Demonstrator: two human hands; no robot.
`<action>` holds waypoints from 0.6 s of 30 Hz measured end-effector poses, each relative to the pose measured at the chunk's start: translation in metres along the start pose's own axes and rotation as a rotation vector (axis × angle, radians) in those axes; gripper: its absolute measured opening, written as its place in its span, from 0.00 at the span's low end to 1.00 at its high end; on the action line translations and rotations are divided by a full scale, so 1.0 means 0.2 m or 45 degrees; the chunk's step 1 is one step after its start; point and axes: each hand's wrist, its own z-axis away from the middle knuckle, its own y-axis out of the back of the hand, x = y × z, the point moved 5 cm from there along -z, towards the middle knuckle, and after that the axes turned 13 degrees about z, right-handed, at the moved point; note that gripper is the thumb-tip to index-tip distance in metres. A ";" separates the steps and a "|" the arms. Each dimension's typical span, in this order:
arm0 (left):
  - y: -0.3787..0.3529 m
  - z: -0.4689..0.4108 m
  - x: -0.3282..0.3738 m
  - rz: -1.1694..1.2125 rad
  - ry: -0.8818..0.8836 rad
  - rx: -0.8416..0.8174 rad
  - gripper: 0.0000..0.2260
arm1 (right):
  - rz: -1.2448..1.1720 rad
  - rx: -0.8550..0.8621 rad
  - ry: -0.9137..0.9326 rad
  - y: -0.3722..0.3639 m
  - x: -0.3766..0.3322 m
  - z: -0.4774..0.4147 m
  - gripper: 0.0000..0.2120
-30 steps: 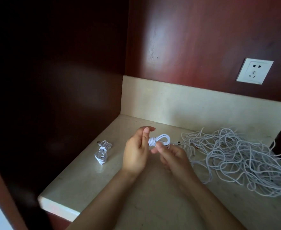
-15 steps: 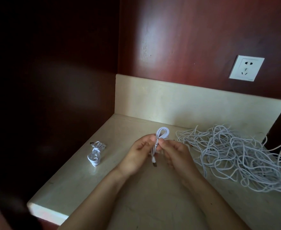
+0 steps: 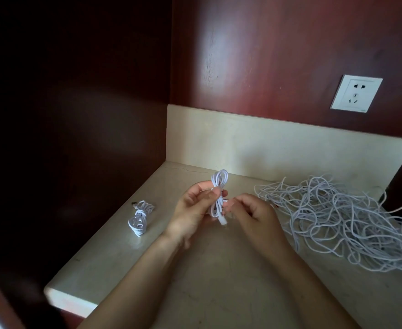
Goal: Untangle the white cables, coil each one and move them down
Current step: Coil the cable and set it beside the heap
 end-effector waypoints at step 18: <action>-0.04 0.02 -0.04 -0.459 -0.170 -0.099 0.05 | -0.549 0.100 -0.304 0.05 0.01 0.01 0.06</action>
